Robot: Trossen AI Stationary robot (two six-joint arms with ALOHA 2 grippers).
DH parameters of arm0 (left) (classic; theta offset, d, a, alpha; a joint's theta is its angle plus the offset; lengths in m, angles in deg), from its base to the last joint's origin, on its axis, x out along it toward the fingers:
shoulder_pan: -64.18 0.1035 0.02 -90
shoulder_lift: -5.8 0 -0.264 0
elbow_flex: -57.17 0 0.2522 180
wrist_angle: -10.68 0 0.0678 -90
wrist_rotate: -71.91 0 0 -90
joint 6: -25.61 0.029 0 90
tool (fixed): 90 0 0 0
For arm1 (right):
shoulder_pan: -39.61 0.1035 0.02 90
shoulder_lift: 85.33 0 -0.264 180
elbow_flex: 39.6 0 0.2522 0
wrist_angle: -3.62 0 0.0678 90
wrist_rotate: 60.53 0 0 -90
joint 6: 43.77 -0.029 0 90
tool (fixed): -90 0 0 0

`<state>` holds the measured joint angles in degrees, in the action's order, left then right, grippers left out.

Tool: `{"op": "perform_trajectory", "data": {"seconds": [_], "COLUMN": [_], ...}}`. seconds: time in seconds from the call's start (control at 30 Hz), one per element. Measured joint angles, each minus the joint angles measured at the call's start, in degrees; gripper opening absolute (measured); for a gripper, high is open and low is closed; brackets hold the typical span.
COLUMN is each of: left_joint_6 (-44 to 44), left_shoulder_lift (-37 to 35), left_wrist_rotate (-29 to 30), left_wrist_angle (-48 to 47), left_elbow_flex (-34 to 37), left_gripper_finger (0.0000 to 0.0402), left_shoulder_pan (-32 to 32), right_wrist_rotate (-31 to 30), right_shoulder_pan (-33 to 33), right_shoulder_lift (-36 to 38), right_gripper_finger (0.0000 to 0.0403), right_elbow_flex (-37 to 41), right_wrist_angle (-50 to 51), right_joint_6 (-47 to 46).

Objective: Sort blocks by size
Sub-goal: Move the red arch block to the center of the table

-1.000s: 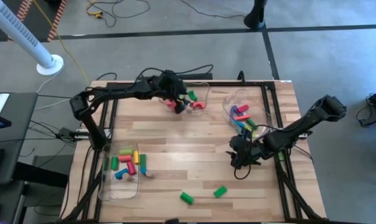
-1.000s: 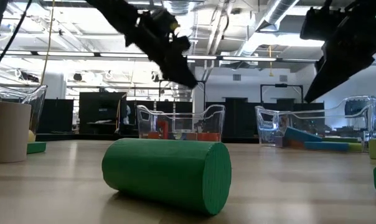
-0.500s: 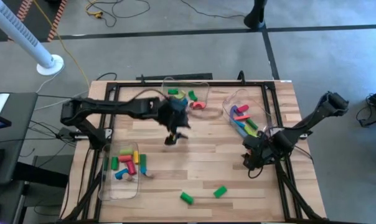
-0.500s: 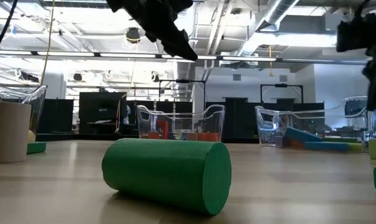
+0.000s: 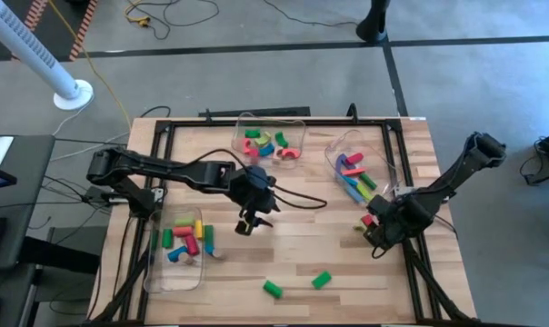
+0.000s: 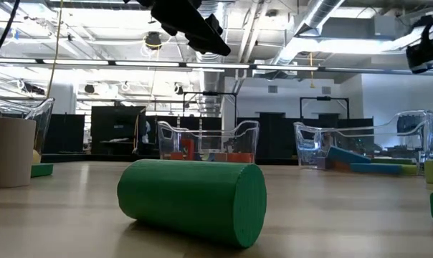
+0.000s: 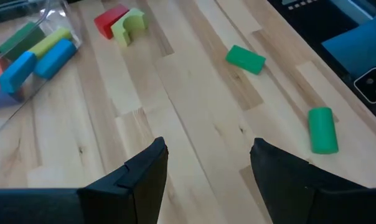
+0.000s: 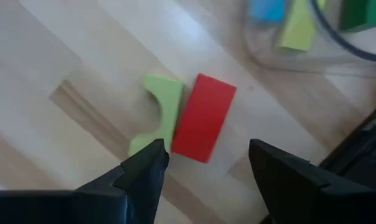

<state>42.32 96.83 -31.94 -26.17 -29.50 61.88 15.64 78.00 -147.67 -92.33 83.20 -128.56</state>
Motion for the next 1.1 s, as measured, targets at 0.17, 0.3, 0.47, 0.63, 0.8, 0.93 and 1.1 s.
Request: {"op": "perform_trajectory", "data": {"seconds": [0.17, 0.3, 0.47, 0.63, 0.8, 0.93, 1.1], "left_joint_6": [-0.95, -0.86, -0.67, -0.63, -0.39, -0.39, -0.35], "left_shoulder_lift": [0.00, 0.00, 0.00, 0.00, 0.00, 0.00, 0.00], "left_wrist_rotate": [0.00, -0.03, -0.04, -0.07, -0.07, -0.04, 0.15], "left_wrist_angle": [-0.19, -0.18, -0.20, -0.20, -0.36, -0.60, -1.87], "left_elbow_flex": [0.00, 0.00, 0.02, 0.02, 0.04, 0.04, 0.04], "left_gripper_finger": [0.0220, 0.0220, 0.0220, 0.0220, 0.0220, 0.0220, 0.0220], "left_shoulder_pan": [-0.23, -1.23, -2.64, -3.82, -4.62, -5.10, -5.44], "right_wrist_rotate": [-0.02, 0.00, 0.02, 0.00, 0.46, 0.85, 0.81], "right_shoulder_pan": [-1.50, -2.86, -4.03, -4.86, -5.87, -5.94, -5.92], "right_shoulder_lift": [-4.56, -8.33, -10.98, -13.19, -15.62, -16.69, -16.83], "right_gripper_finger": [0.0264, 0.0264, 0.0264, 0.0264, 0.0264, 0.0264, 0.0262], "right_elbow_flex": [0.00, 0.00, 0.00, -0.04, -0.04, -0.02, -0.02], "right_wrist_angle": [-0.08, -0.09, -2.48, -3.42, -5.39, -6.76, -9.45], "right_joint_6": [0.17, 0.59, 0.61, 0.63, 0.67, 0.74, 0.74]}}
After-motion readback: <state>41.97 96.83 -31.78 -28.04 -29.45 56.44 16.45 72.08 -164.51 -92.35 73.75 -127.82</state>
